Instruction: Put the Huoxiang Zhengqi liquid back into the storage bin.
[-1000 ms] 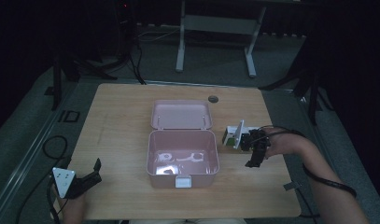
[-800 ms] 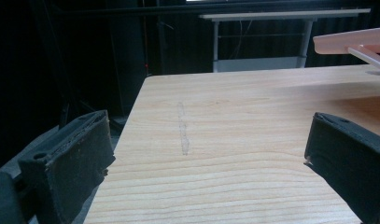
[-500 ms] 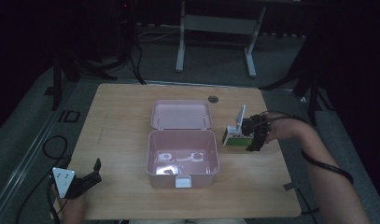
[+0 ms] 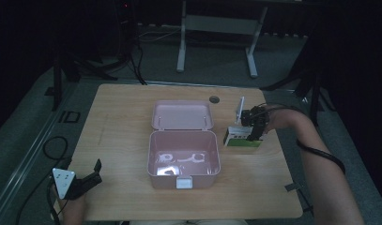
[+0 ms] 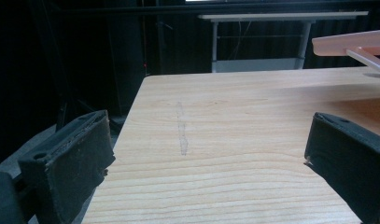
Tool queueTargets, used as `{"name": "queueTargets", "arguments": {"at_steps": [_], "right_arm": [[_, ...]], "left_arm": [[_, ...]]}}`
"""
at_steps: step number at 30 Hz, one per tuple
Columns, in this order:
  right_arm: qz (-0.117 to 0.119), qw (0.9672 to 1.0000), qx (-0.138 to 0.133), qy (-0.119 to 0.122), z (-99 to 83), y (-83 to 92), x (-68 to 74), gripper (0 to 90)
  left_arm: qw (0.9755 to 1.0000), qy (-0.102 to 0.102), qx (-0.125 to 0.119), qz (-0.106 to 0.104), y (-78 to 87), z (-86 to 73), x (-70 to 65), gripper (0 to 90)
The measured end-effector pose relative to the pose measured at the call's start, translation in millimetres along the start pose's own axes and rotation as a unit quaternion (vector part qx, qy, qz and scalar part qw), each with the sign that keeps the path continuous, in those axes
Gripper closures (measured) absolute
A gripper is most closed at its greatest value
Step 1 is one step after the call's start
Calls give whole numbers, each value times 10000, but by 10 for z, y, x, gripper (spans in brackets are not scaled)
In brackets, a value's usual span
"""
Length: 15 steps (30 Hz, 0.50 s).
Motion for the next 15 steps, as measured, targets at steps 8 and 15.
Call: {"name": "queueTargets", "arguments": {"at_steps": [8, 15], "right_arm": [[-6, 10000, 52, 46, 4, -123, -126, 419], [51, 9999, 142, -42, -36, -267, -197, 446]], "left_arm": [[10000, 30, -14, -4, 2, 0, 5, 11], [10000, 19, -23, 6, 4, 0, 3, 10]]}}
Point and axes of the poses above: each handheld gripper's, and its own axes: y roughly backward along the jaws, z roughly out of its top, x roughly to its left, the point moved 2 cm from there along -y, roughly forward along the jaws, and after that the axes turned 11 degrees about -x, right-handed, at the moved point
